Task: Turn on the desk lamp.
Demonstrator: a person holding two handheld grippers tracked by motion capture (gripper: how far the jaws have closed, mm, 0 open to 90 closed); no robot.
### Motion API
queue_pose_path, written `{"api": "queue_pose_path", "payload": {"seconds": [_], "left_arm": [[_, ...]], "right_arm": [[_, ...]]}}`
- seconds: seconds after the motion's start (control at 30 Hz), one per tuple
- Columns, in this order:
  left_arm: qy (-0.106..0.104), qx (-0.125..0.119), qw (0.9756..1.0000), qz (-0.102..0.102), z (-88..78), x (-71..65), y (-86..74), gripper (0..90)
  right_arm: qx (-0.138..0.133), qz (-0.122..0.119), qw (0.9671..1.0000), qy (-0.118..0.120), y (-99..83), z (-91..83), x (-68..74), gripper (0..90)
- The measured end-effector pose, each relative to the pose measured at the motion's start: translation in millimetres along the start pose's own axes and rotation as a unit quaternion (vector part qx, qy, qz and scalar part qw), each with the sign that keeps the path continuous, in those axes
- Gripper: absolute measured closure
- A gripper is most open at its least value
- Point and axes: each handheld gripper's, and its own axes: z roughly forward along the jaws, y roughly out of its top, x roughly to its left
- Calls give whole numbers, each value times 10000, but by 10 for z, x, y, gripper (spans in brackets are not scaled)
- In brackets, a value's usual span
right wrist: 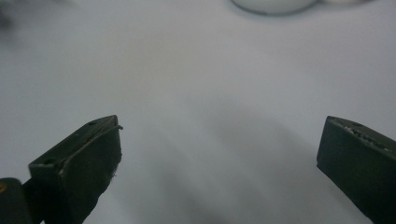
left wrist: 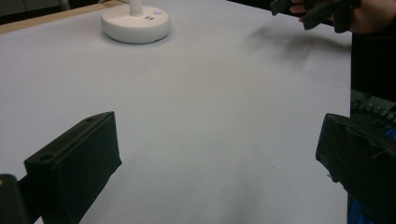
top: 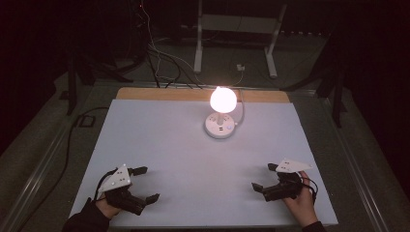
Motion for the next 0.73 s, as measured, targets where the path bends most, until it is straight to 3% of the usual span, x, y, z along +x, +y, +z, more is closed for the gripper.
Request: {"api": "queue_pose_path", "payload": {"seconds": [0.17, 0.3, 0.4, 0.73], "left_arm": [[3, 21, 10000, -9, 4, -1, -4, 3], [5, 24, 10000, -7, 5, -5, -3, 3], [16, 50, 10000, 8, 5, -4, -4, 3], [16, 54, 10000, 1, 14, -7, -3, 3]], "right_arm": [[-39, 25, 10000, -39, -129, -65, -54, 0], [23, -27, 9998, -183, -189, -96, -77, 0], [-77, 6, 9994, -347, -217, -134, -117, 0], [-16, -19, 9995, -323, -216, -105, -119, 0]]}}
